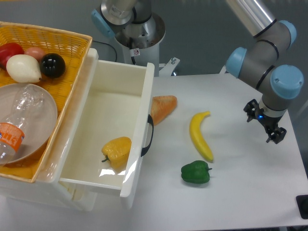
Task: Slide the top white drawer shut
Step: 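Move the gripper from its start pose toward the open white drawer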
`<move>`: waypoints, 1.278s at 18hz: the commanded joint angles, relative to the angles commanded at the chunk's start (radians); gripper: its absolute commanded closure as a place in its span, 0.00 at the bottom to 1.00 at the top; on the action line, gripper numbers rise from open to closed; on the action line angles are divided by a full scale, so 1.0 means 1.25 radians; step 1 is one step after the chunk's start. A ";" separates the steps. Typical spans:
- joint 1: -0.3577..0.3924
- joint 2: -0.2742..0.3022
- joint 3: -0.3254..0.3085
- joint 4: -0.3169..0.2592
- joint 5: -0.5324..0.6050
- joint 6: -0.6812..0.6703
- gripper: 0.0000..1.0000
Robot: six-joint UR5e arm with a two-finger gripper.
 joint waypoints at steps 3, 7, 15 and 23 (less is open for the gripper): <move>0.000 0.001 0.000 0.000 -0.012 -0.002 0.00; -0.011 0.000 -0.005 0.001 -0.085 -0.111 0.00; 0.009 -0.015 -0.011 -0.001 -0.288 -0.289 0.00; 0.002 0.006 -0.010 -0.006 -0.330 -0.386 0.31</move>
